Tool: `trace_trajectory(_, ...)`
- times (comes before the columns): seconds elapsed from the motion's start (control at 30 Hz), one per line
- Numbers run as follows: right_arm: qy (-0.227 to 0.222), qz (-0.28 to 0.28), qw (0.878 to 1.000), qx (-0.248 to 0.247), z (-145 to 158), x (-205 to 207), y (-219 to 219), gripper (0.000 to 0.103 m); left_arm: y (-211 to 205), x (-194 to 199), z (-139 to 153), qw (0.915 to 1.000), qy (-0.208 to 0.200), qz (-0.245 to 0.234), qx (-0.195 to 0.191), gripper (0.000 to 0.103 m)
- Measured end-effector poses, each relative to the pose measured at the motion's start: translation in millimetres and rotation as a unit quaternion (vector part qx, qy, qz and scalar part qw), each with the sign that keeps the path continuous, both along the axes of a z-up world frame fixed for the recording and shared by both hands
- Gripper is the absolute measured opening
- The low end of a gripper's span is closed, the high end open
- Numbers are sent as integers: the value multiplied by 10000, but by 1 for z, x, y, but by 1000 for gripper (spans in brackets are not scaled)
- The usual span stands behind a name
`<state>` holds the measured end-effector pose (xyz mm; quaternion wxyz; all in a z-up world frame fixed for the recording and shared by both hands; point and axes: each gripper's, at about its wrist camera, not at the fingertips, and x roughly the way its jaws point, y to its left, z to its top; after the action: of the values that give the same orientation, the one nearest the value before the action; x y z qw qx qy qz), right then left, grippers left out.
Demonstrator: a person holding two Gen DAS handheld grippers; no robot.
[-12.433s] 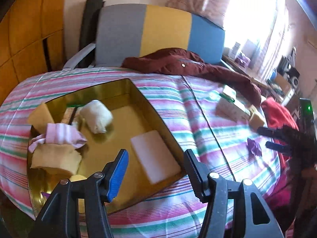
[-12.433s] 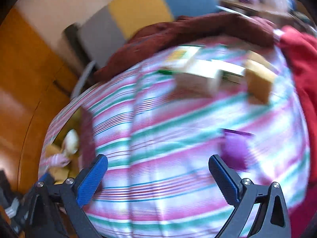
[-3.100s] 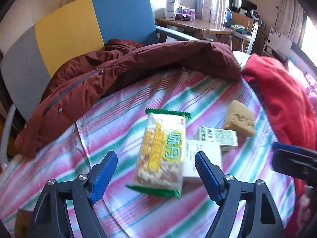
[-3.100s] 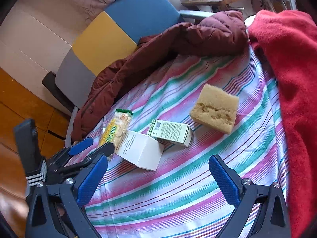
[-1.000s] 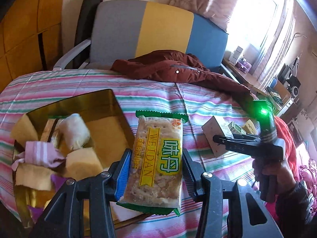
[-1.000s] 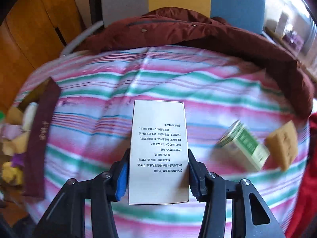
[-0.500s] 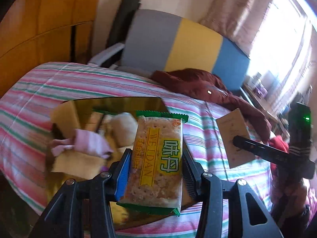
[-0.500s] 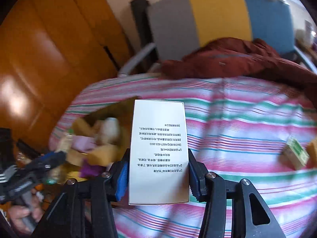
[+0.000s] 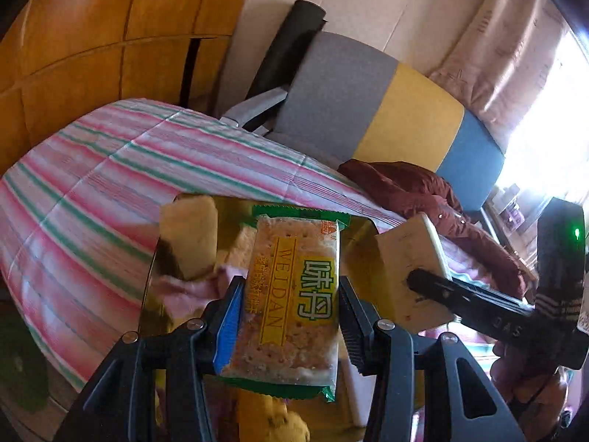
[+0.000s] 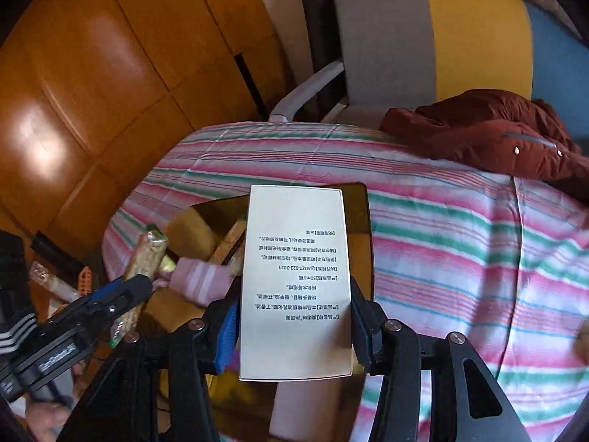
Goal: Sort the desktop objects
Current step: 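Carry cracker bar and white box over the gold tray and open both tools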
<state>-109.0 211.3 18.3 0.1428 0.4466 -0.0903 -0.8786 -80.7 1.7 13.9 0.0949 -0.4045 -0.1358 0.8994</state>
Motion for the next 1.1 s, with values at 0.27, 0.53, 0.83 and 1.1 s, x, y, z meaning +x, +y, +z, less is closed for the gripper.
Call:
trace_trajectory(0.27, -8, -72, 9998, 208, -7, -18, -6, 75, 14, -18, -14, 9998, -133, -62, -163, 64)
trace_trajectory(0.53, -156, -327, 9992, 189, -24, 13, 13, 79, 14, 1, -17, 9988, -144, 45, -467, 64)
trace_trajectory(0.83, 167, -517, 9975, 451, -14, 52, 18, 91, 25, 33, 1, 9962, 163, -89, -848, 64)
trace_trajectory(1.1, 318, -542, 9951, 762, -10, 70, 15, 96, 40, 49, 9, 9926, 387, -232, -1129, 64)
